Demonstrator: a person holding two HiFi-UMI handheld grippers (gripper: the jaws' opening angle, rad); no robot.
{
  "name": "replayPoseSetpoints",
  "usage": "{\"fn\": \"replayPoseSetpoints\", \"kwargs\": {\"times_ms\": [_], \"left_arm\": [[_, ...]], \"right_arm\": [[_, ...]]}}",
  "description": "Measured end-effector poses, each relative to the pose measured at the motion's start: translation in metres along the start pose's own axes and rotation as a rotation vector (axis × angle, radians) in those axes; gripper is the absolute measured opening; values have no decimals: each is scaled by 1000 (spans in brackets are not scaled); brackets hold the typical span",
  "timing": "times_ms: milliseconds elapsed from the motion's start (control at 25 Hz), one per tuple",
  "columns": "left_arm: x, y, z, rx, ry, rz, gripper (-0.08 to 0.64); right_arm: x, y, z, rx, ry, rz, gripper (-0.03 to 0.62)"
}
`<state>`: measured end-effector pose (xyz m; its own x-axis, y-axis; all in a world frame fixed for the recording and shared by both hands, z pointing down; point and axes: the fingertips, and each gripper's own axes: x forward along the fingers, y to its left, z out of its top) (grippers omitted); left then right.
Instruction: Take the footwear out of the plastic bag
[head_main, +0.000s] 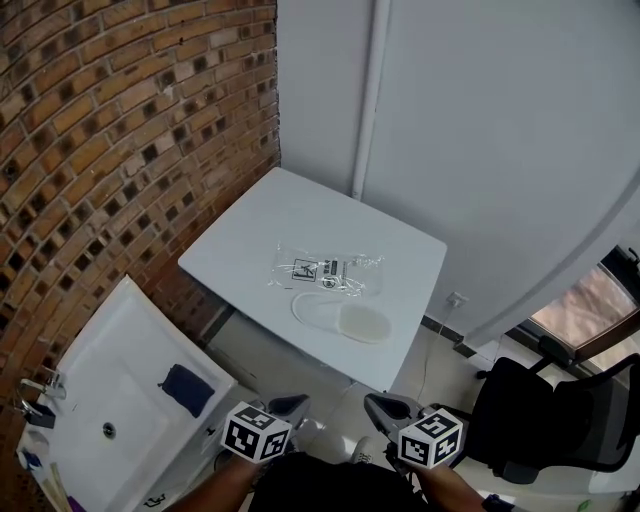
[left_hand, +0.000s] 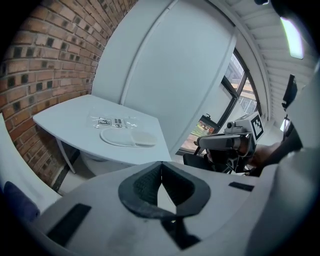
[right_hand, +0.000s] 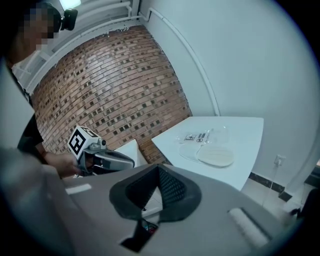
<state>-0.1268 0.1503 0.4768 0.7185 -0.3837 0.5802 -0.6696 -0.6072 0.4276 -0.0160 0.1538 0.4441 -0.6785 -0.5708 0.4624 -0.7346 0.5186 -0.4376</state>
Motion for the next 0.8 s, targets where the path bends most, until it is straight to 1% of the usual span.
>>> {"fn": "replayPoseSetpoints", "kwargs": {"times_ms": [320, 800], "left_arm": [[6, -14, 7, 33, 3, -8, 8], [16, -19, 11, 64, 25, -30, 8]], "right_arm": [[-7, -6, 3, -8, -9, -10, 0], [-13, -13, -4, 8, -21, -44, 0]]}}
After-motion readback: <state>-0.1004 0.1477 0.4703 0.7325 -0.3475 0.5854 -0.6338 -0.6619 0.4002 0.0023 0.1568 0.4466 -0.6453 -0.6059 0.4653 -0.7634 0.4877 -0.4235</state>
